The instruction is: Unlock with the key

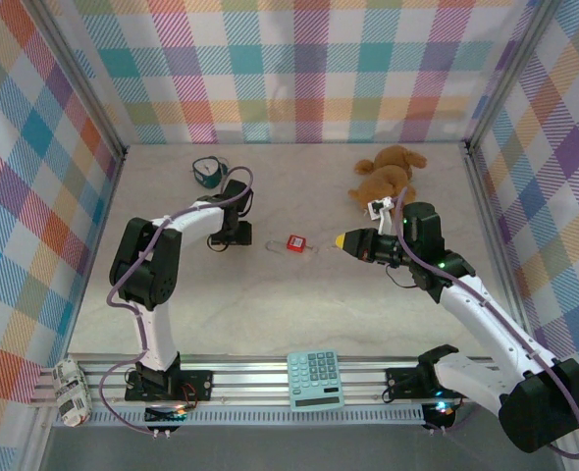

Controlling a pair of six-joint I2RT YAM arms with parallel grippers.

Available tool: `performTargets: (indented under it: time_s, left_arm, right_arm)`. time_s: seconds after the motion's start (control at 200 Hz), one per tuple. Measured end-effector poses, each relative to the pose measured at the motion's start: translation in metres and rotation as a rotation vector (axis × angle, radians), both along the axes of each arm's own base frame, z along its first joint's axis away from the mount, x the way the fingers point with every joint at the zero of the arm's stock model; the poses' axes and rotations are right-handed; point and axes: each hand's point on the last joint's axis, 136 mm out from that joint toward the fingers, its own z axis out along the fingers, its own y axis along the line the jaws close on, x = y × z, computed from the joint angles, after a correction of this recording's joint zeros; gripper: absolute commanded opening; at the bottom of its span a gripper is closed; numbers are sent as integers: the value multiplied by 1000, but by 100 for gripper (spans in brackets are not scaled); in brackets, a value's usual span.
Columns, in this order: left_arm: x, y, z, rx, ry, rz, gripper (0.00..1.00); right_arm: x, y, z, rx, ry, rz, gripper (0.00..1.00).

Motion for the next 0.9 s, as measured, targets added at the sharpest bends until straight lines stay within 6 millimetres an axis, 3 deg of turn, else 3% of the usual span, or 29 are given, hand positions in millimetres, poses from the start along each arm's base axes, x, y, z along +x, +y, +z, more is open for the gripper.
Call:
performTargets:
  time_s: [0.265, 0.425, 0.635, 0.765, 0.9]
  left_arm:
    - [4, 0, 3, -2, -27, 15, 66]
    - [10, 7, 22, 19, -79, 46, 69]
    - [58, -2, 52, 44, -167, 69, 70]
    - [71, -3, 35, 76, -135, 73, 70]
    - [62, 0, 8, 110, -49, 67, 69]
  right_arm:
    - [-3, -1, 7, 8, -21, 0, 3]
    - [-3, -1, 7, 9, -23, 0, 3]
    - [-2, -1, 4, 5, -14, -1, 3]
    - [-2, -1, 4, 5, -13, 0, 3]
    - [-3, -2, 5, 3, -13, 0, 3]
